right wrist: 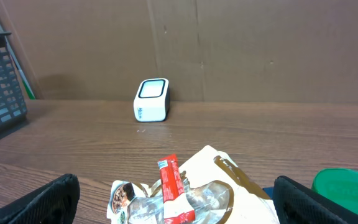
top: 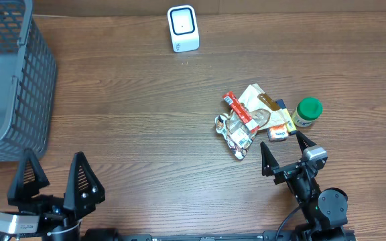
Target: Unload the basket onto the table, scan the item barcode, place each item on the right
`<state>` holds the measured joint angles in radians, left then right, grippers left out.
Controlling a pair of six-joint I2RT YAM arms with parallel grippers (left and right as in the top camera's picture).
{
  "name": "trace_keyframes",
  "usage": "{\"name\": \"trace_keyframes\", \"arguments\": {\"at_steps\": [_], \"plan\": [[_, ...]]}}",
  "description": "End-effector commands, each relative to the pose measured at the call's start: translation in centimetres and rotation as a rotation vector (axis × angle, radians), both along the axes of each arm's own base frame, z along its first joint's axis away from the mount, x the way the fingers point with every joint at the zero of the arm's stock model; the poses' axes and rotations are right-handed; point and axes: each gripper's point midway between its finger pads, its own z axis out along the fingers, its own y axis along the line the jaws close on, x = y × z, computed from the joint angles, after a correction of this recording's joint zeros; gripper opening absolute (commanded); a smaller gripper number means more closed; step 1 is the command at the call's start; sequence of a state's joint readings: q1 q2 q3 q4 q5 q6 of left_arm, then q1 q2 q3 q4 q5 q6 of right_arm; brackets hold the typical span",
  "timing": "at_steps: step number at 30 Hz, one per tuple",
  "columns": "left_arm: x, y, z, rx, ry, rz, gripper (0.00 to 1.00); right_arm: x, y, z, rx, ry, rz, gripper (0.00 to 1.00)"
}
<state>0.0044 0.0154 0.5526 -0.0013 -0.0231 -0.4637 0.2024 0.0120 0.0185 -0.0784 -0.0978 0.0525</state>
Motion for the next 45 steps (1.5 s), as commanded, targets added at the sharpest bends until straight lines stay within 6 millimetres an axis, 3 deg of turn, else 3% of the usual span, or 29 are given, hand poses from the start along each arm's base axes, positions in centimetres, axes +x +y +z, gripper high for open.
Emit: {"name": "trace_keyframes", "arguments": {"at_steps": [1,5,9,18,25,28,34,39,45], "plan": [[1.4,-0.7,-1.7,0.035,-0.023,-0.026,1.0,0.1,-0.2,-0.2,0.004,-0.001,-0.007,1.0],[3.0,-1.0,-4.0,0.045,-0.065,-0.04,1.0,0.1,-0.2,-0.2,0.004,-0.002,-0.007,1.0],[5.0,-0.8,-7.7,0.038,-0.022,-0.032,1.0,0.1,-0.2,-0.2,0.004,-0.001,-0.007,1.0],[7.5,-0.5,-13.8,0.03,0.083,-0.022,1.0,0.1,-0.2,-0.2,0.004,-0.001,-0.007,1.0],[9.2,-0.2,-18.5,0.06,0.29,0.01,1.0,0.1,-0.2,-0.2,0.004,-0.001,-0.007,1.0],[9.8,-0.2,-21.9,0.126,0.429,0.027,1.0,0.1,-0.2,-0.2,0.004,-0.002,-0.007,1.0],[9.9,-0.3,-26.4,0.246,0.614,0.039,1.0,0.1,-0.2,-0.2,0.004,-0.001,-0.007,1.0],[9.9,-0.6,-26.4,0.381,0.608,0.049,1.0,0.1,-0.2,-0.2,0.004,-0.001,-0.007,1.0],[9.9,-0.6,-26.4,0.38,0.607,0.049,1.0,0.1,-0.2,-0.2,0.004,-0.001,-0.007,1.0]]}}
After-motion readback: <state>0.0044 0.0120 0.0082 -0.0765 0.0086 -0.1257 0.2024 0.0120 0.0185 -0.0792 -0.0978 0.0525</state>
